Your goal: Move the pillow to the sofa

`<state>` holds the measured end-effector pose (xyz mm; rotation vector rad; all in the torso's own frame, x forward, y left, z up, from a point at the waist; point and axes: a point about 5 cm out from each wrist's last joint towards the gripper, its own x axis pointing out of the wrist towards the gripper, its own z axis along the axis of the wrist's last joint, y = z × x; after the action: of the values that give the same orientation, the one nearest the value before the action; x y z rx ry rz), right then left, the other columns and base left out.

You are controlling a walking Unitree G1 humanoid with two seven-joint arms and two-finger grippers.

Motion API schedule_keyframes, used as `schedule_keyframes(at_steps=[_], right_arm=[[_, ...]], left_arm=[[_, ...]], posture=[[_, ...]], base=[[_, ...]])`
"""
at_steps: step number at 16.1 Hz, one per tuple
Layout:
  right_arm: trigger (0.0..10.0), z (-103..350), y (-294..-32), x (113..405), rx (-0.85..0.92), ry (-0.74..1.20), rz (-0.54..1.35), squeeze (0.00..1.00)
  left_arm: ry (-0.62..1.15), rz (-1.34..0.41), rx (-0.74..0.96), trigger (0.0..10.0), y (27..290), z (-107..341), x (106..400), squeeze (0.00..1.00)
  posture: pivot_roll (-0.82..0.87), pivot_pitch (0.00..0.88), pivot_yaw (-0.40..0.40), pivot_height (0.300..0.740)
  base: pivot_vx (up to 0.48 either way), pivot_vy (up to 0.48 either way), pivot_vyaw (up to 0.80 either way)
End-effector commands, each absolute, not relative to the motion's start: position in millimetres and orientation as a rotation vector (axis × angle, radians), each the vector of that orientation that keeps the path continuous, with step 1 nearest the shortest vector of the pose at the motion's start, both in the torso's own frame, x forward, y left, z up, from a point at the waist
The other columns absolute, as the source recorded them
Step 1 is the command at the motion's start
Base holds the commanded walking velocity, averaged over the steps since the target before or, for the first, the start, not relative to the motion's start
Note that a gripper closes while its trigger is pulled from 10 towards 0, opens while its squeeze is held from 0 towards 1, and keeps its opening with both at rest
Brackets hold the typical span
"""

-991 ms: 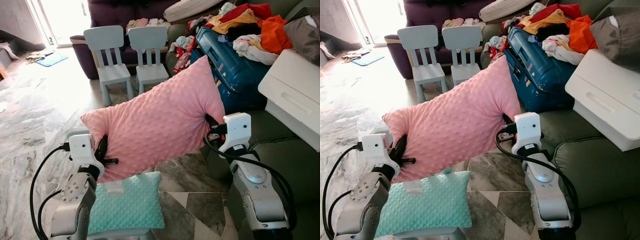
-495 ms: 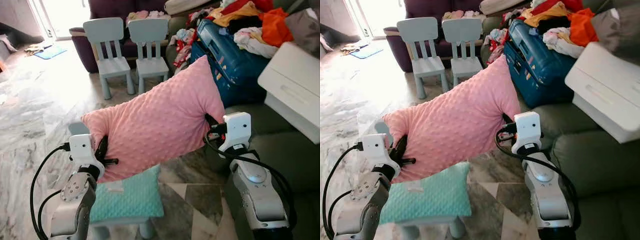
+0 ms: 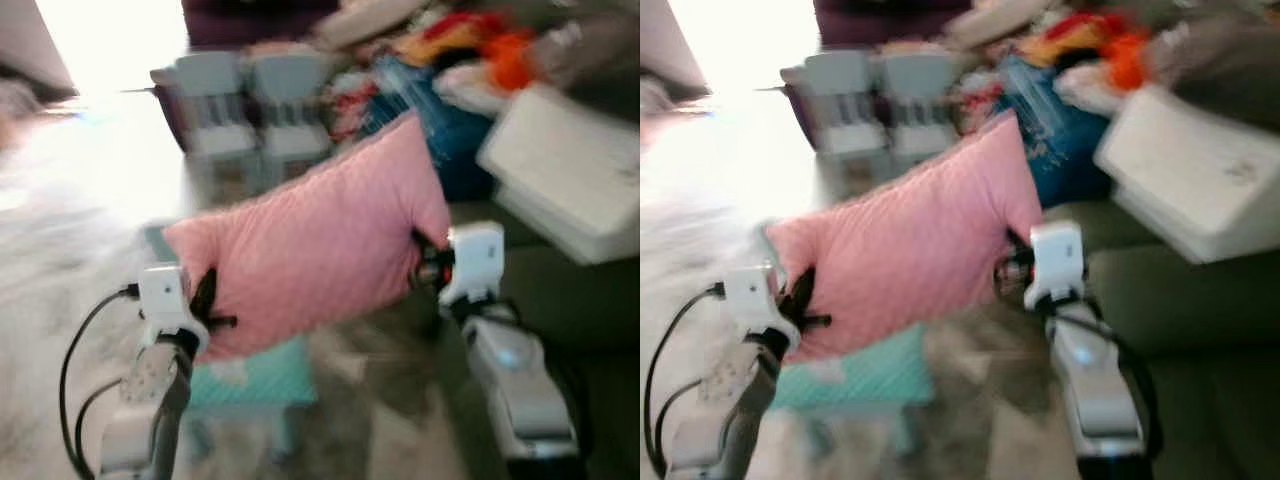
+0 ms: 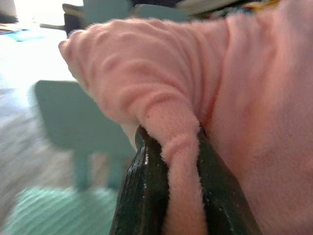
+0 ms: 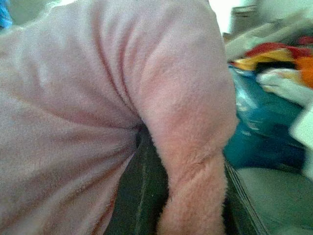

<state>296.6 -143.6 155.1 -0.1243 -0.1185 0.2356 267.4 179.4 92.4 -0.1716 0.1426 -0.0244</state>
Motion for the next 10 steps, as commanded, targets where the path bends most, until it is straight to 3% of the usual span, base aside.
schedule_keyframes(at_steps=[1, 10], right_arm=[[10.0, 158.3, -149.2, 295.4, -0.116, -0.134, 0.204, 0.00], [10.0, 158.4, -148.8, 295.4, -0.116, -0.132, 0.205, 0.00]], left_arm=[[0.126, -0.029, -0.159, 10.0, 180.1, 98.6, 271.0, 0.00], [0.131, -0.031, -0.162, 10.0, 179.7, 98.6, 270.9, 0.00]], posture=[[-0.15, 0.000, 0.018, 0.740], [-0.15, 0.000, 0.018, 0.740]], base=[[-0.304, 0.000, 0.00], [-0.305, 0.000, 0.00]])
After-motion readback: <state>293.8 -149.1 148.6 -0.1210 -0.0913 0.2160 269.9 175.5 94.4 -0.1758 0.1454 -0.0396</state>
